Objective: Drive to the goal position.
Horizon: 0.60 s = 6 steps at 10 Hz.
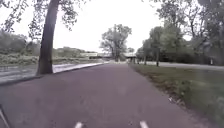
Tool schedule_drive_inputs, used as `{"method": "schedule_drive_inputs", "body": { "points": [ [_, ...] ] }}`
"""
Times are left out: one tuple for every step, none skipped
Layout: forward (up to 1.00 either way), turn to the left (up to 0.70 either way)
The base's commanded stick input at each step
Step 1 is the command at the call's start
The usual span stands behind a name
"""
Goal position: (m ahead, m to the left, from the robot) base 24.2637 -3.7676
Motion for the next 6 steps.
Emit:
{"method": "schedule_drive_inputs", "body": {
  "points": [
    [0.70,0.00],
    [0.70,0.00],
    [0.70,0.00],
    [0.70,0.00],
    [0.70,0.00],
    [0.70,0.00]
  ]
}}
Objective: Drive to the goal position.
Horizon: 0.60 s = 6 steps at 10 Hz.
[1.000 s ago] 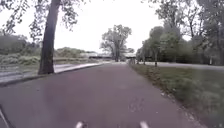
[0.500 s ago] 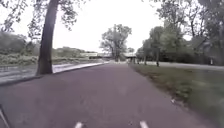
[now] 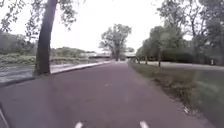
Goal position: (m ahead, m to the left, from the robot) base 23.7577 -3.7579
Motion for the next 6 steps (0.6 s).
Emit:
{"method": "schedule_drive_inputs", "body": {
  "points": [
    [0.70,0.00],
    [0.70,0.00],
    [0.70,0.00],
    [0.70,0.00],
    [0.70,0.00],
    [0.70,0.00]
  ]
}}
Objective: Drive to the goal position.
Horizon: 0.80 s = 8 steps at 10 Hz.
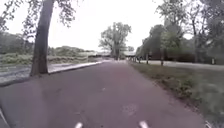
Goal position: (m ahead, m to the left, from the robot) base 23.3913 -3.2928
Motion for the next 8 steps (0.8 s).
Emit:
{"method": "schedule_drive_inputs", "body": {
  "points": [
    [0.70,0.00],
    [0.70,0.00],
    [0.70,0.00],
    [0.70,0.00],
    [0.70,0.00],
    [0.70,0.00],
    [0.70,0.00],
    [0.70,0.00]
  ]
}}
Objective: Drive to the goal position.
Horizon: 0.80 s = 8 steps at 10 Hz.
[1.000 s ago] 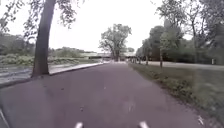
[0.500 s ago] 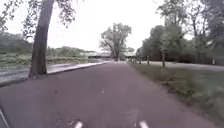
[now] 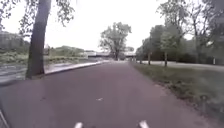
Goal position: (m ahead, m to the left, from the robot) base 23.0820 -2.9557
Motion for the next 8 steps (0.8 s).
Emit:
{"method": "schedule_drive_inputs", "body": {
  "points": [
    [0.70,0.00],
    [0.70,0.00],
    [0.70,0.00],
    [0.70,0.00],
    [0.70,0.00],
    [0.70,0.00],
    [0.70,0.00],
    [0.70,0.00]
  ]
}}
